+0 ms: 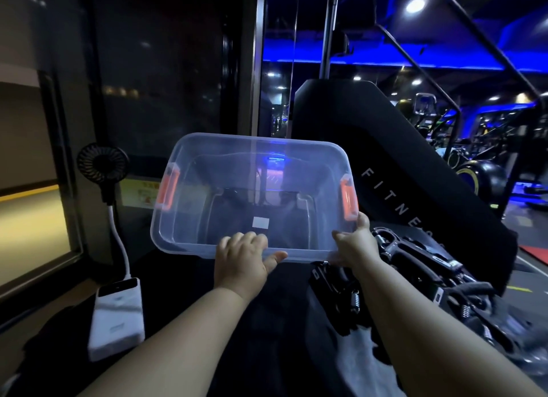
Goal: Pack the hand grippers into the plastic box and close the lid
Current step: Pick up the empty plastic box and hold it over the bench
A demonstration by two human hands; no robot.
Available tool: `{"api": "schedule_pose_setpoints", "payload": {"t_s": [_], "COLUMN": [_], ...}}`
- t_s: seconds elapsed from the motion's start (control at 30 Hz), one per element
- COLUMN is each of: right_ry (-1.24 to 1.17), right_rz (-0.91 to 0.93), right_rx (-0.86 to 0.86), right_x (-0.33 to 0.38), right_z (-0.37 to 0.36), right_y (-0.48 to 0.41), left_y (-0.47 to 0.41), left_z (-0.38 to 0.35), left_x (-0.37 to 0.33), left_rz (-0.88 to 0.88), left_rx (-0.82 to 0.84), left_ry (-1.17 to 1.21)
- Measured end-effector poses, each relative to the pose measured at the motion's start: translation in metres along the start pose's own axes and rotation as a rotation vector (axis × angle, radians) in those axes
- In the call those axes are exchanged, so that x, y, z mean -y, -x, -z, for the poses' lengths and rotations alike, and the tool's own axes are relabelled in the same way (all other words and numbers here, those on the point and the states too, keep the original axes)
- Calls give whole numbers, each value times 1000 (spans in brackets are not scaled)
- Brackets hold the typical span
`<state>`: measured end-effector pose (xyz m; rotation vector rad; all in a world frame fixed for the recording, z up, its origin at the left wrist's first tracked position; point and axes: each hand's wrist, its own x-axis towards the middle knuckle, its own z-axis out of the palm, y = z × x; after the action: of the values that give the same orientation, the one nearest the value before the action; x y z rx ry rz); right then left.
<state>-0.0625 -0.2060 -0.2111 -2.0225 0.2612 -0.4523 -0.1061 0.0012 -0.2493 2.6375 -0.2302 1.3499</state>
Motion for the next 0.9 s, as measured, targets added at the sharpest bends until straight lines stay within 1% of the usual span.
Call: {"api": "schedule_pose_setpoints", "payload": {"t_s": [0.07, 0.13, 0.2, 0.27, 0.4, 0.47, 0.53, 0.6, 0.63, 0.67, 0.73, 0.83, 0.87, 0.9], "right_ry": [-36, -34, -93, -150, -151, -144, -123, -98, -77, -56, -32, -32, -37, -42], "right_rz": [1, 6, -4, -2, 15, 11, 16, 28, 33, 36, 35, 20, 19, 19], "right_rx": [14, 40, 85, 91, 50, 30, 15, 5, 1, -3, -12, -20, -21, -21], "right_x": [-3, -8, -14, -22, -24, -22, -20, -16, -14, -13, -14, -19, -21, -22], "right_z": [-5, -12, -22, -33, -47, -52, -56, -58, -58, -59, -60, -62, -63, -63], "right_y": [2, 6, 9, 10, 4, -1, -6, -11, -14, -16, -21, -24, -25, -25], "left_y": [3, 9, 17, 23, 20, 19, 20, 23, 25, 26, 32, 42, 45, 45], "left_z": [-2, -7, -13, -19, -28, -29, -28, -27, -26, -26, -29, -32, -32, -32], "left_x": [4, 10, 20, 27, 35, 33, 26, 19, 17, 18, 22, 31, 32, 34], "left_rz": [33, 90, 118, 128, 162, 178, 238, 338, 370, 398, 486, 598, 642, 706], "left_rx": [40, 144, 225, 217, 261, 236, 107, -26, -46, -24, 123, 371, 434, 448], "left_ry": [19, 0, -25, 11, 29, 41, 75, 113, 155, 213, 288, 233, 249, 306]}}
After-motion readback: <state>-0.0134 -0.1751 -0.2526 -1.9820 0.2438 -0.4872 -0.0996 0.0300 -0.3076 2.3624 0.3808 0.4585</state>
